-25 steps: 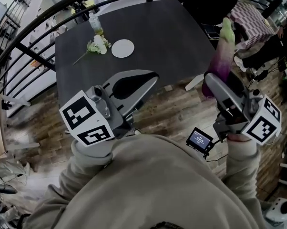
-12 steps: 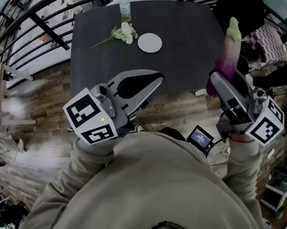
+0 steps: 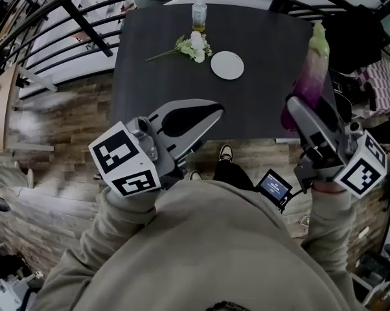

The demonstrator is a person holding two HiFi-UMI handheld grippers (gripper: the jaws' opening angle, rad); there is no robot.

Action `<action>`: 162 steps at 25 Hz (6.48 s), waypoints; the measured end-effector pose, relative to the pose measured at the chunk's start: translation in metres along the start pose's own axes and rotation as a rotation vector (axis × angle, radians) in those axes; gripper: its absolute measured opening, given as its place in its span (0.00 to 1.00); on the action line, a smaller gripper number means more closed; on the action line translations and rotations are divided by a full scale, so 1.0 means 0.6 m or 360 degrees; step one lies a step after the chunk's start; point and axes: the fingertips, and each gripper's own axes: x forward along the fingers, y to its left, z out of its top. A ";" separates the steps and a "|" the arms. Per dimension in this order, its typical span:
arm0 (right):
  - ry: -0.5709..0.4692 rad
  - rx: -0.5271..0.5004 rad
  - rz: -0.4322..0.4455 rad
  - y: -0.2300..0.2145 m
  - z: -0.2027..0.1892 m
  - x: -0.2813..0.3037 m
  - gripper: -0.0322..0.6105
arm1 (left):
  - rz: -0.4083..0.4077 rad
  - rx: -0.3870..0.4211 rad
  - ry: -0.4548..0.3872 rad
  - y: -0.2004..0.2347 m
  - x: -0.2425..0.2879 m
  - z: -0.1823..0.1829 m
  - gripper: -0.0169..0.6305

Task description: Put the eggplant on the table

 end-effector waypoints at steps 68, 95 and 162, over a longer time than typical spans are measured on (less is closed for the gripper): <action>0.0007 -0.0030 0.0041 -0.321 0.177 0.065 0.42 | -0.0091 0.0081 0.0103 0.224 0.338 0.104 0.04; 0.0202 0.0008 0.0006 -0.318 0.112 0.109 0.42 | 0.0027 -0.0101 0.0073 0.257 0.287 0.047 0.04; 0.1351 -0.0210 -0.0076 -0.606 -0.322 0.386 0.42 | 0.0824 -0.0429 -0.0152 0.358 -0.014 -0.089 0.04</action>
